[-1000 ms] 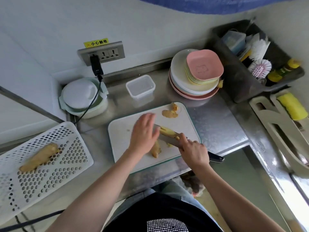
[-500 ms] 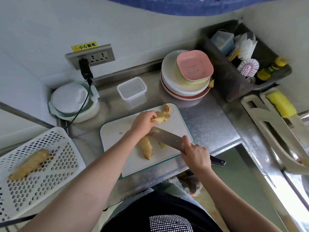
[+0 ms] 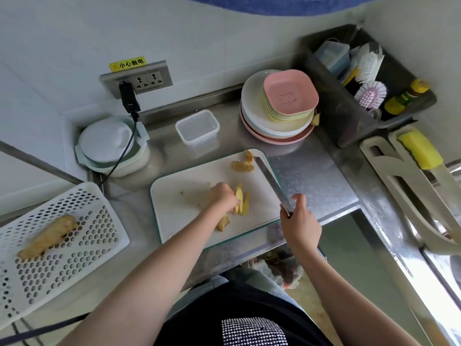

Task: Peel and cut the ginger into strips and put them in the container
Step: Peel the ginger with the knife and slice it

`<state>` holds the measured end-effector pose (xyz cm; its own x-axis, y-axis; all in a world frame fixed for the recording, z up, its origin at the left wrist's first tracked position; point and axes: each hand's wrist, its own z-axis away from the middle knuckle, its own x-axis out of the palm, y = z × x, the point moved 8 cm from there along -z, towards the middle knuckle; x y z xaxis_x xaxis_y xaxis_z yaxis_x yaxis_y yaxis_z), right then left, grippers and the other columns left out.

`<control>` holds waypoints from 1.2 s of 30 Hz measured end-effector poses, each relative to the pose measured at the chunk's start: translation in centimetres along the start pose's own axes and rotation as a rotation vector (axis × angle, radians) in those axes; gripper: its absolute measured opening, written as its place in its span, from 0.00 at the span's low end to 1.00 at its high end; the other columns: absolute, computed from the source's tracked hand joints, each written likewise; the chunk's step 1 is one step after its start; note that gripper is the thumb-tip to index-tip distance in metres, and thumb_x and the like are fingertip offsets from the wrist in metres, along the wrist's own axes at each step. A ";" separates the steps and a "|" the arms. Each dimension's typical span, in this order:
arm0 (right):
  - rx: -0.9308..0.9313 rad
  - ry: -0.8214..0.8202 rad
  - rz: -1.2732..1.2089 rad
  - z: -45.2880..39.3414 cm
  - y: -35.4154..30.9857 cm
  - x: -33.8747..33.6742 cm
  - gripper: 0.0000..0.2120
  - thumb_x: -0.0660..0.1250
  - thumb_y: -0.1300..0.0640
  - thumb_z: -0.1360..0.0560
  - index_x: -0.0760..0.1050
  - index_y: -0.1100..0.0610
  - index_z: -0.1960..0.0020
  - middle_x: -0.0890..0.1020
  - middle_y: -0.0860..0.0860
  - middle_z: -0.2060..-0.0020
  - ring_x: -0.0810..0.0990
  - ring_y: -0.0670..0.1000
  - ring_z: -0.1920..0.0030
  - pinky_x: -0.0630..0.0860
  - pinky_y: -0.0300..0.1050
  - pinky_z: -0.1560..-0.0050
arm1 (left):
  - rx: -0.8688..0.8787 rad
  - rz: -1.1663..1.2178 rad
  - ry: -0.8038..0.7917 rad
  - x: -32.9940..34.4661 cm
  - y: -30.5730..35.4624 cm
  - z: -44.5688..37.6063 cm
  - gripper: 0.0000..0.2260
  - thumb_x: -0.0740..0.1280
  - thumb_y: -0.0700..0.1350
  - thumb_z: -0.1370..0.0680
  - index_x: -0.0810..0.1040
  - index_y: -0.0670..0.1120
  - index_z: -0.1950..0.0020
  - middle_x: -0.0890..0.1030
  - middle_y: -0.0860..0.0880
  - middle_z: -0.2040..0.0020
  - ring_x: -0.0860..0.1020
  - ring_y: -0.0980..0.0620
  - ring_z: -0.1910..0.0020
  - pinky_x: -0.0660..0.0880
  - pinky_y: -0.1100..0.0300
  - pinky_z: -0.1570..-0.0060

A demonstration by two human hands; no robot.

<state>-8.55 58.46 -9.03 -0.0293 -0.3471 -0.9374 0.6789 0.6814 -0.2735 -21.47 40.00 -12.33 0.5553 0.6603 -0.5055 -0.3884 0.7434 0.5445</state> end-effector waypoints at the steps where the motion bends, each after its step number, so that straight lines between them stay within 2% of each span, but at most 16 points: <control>1: -0.003 -0.002 -0.004 0.0 -0.1 0.0 0.14 0.60 0.49 0.21 0.63 0.52 0.39 0.81 0.53 0.63 0.79 0.57 0.65 0.71 0.44 0.67 | 0.018 -0.092 0.007 0.1 0.0 0.2 0.15 0.74 0.41 0.29 0.77 0.39 0.46 0.81 0.41 0.46 0.80 0.43 0.46 0.78 0.54 0.50; 4: -0.009 -0.004 -0.021 0.4 -0.1 0.2 0.14 0.60 0.48 0.21 0.63 0.53 0.40 0.81 0.53 0.63 0.78 0.58 0.65 0.70 0.45 0.68 | 0.123 -0.281 0.063 0.1 0.5 1.0 0.23 0.76 0.46 0.31 0.72 0.39 0.41 0.78 0.41 0.41 0.76 0.43 0.41 0.74 0.53 0.45; 6: -0.006 -0.005 -0.033 0.7 0.0 0.4 0.14 0.60 0.48 0.21 0.63 0.53 0.40 0.80 0.53 0.64 0.78 0.57 0.66 0.70 0.45 0.69 | 0.180 -0.350 0.004 1.4 0.4 1.4 0.29 0.77 0.46 0.32 0.68 0.39 0.36 0.75 0.41 0.37 0.73 0.43 0.37 0.72 0.54 0.41; 8: -0.003 -0.012 -0.043 0.9 0.0 0.8 0.13 0.60 0.47 0.21 0.63 0.52 0.41 0.80 0.53 0.66 0.77 0.57 0.68 0.69 0.44 0.70 | 0.234 -0.357 0.005 2.4 0.5 1.8 0.27 0.74 0.43 0.29 0.67 0.39 0.35 0.74 0.42 0.36 0.73 0.44 0.36 0.70 0.56 0.40; 10: 0.008 -0.023 -0.055 0.9 0.2 1.2 0.13 0.60 0.46 0.21 0.63 0.52 0.42 0.79 0.53 0.66 0.77 0.57 0.68 0.69 0.44 0.71 | 0.256 -0.369 0.105 2.4 0.6 2.0 0.24 0.71 0.39 0.26 0.65 0.39 0.34 0.72 0.41 0.35 0.72 0.44 0.36 0.70 0.58 0.40; 15: 0.029 -0.035 -0.080 1.2 0.6 1.7 0.14 0.60 0.45 0.21 0.63 0.52 0.42 0.79 0.51 0.67 0.77 0.56 0.68 0.70 0.44 0.71 | 0.298 -0.296 0.095 2.9 0.9 2.5 0.38 0.74 0.42 0.29 0.56 0.41 0.26 0.66 0.39 0.31 0.70 0.42 0.34 0.70 0.56 0.39; 17: 0.044 -0.036 -0.094 1.2 0.8 1.8 0.14 0.60 0.45 0.21 0.63 0.52 0.41 0.79 0.51 0.67 0.77 0.55 0.68 0.70 0.44 0.70 | 0.322 -0.346 0.071 3.5 0.8 2.5 0.39 0.73 0.42 0.28 0.54 0.43 0.24 0.63 0.39 0.29 0.69 0.43 0.32 0.69 0.56 0.37; 19: 0.060 -0.039 -0.110 1.2 0.9 1.7 0.14 0.60 0.45 0.21 0.63 0.51 0.41 0.79 0.51 0.67 0.77 0.55 0.68 0.70 0.44 0.70 | 0.336 -0.387 0.097 3.7 0.7 2.2 0.36 0.71 0.39 0.27 0.56 0.43 0.24 0.64 0.40 0.29 0.68 0.44 0.32 0.68 0.56 0.36; 26: 0.049 -0.053 -0.145 1.1 1.0 1.5 0.13 0.60 0.45 0.21 0.64 0.51 0.41 0.78 0.50 0.68 0.77 0.54 0.67 0.68 0.44 0.70 | 0.404 -0.184 0.149 3.8 2.8 0.9 0.26 0.69 0.36 0.26 0.65 0.40 0.30 0.75 0.41 0.37 0.76 0.44 0.40 0.75 0.55 0.42; 28: 0.019 -0.081 -0.168 1.0 0.5 1.7 0.12 0.60 0.45 0.21 0.65 0.50 0.42 0.78 0.50 0.69 0.77 0.55 0.67 0.68 0.44 0.71 | 0.481 -0.181 0.154 3.6 3.8 1.4 0.20 0.67 0.35 0.26 0.68 0.40 0.35 0.77 0.41 0.42 0.78 0.44 0.45 0.73 0.58 0.51; 30: -0.013 -0.117 -0.223 1.0 -0.5 2.1 0.11 0.58 0.45 0.20 0.66 0.49 0.42 0.77 0.51 0.71 0.77 0.55 0.69 0.67 0.44 0.72 | 0.640 -0.222 0.210 2.7 4.4 2.9 0.14 0.65 0.34 0.27 0.72 0.39 0.42 0.78 0.42 0.48 0.79 0.43 0.53 0.70 0.60 0.60; 33: -0.085 -0.143 -0.313 1.6 -3.0 2.4 0.08 0.56 0.47 0.19 0.68 0.50 0.46 0.77 0.53 0.71 0.75 0.56 0.71 0.66 0.44 0.73 | 0.809 -0.304 0.378 -0.1 3.7 5.0 0.06 0.63 0.38 0.31 0.73 0.40 0.55 0.75 0.44 0.57 0.75 0.46 0.62 0.66 0.60 0.68; 36: -0.154 -0.181 -0.403 2.6 -5.8 2.5 0.09 0.55 0.52 0.18 0.65 0.53 0.56 0.74 0.52 0.71 0.72 0.56 0.71 0.64 0.45 0.72 | 0.843 -0.378 0.427 -2.9 1.0 5.7 0.08 0.59 0.46 0.33 0.69 0.42 0.61 0.70 0.46 0.63 0.69 0.47 0.66 0.64 0.59 0.69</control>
<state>-10.62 51.97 -9.21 -0.1306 -0.7013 -0.7008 0.5223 0.5521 -0.6499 -19.21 38.21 -6.53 0.1611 0.5032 -0.8490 0.4941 0.7035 0.5108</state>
